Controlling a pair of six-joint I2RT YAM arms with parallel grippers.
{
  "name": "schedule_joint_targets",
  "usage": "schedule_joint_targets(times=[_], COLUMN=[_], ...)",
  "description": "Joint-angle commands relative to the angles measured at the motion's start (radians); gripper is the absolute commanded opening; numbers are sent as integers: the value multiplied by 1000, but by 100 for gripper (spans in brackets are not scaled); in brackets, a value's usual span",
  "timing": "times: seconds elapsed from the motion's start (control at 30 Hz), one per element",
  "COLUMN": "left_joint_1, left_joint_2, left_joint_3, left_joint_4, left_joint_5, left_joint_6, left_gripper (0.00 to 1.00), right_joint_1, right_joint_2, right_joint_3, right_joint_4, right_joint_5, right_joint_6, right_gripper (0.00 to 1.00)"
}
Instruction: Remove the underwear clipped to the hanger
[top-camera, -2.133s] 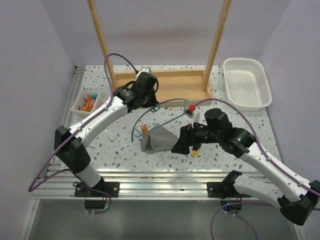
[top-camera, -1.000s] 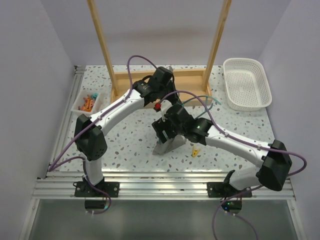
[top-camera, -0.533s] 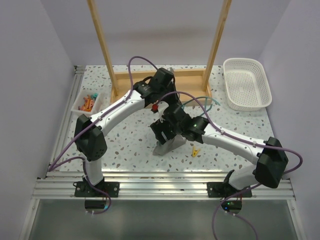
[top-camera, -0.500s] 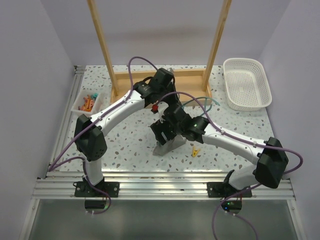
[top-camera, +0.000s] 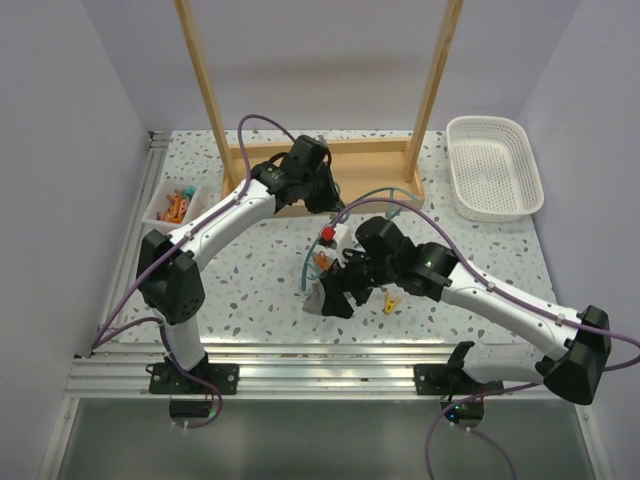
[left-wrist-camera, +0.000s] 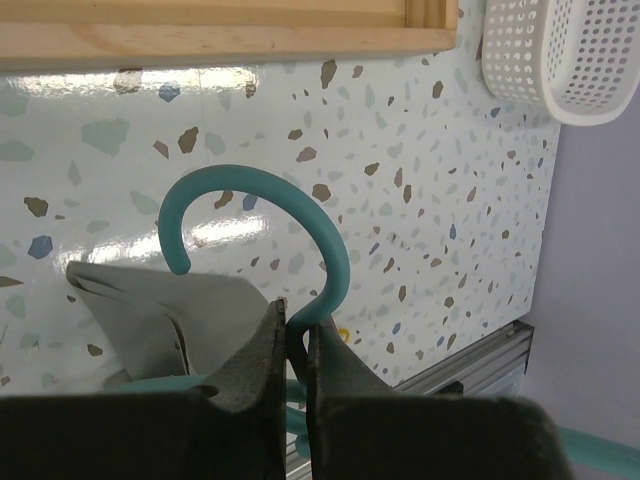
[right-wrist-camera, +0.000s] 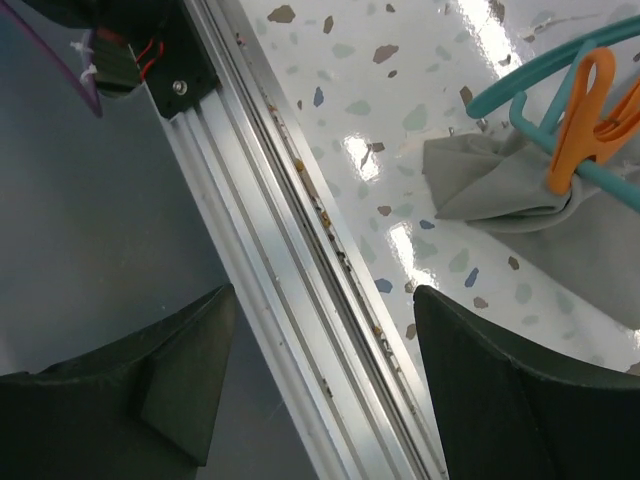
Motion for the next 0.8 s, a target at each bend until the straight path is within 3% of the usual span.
schedule_joint_targets(times=[0.0, 0.03, 0.13, 0.77], left_joint_1=[1, 1, 1, -1], left_joint_2=[-51, -49, -46, -25], left_joint_3=[4, 4, 3, 7], left_joint_4=[47, 47, 51, 80], left_joint_5=[7, 10, 26, 147], left_joint_6=[1, -1, -2, 7], left_gripper=[0, 0, 0, 0], right_joint_1=[-1, -1, 0, 48], right_joint_2=[-55, -66, -54, 159], right_joint_3=[-20, -24, -2, 84], right_joint_4=[-36, -20, 6, 208], right_joint_5=[-21, 65, 133, 317], right_joint_6=[6, 12, -17, -163], right_gripper=[76, 78, 79, 80])
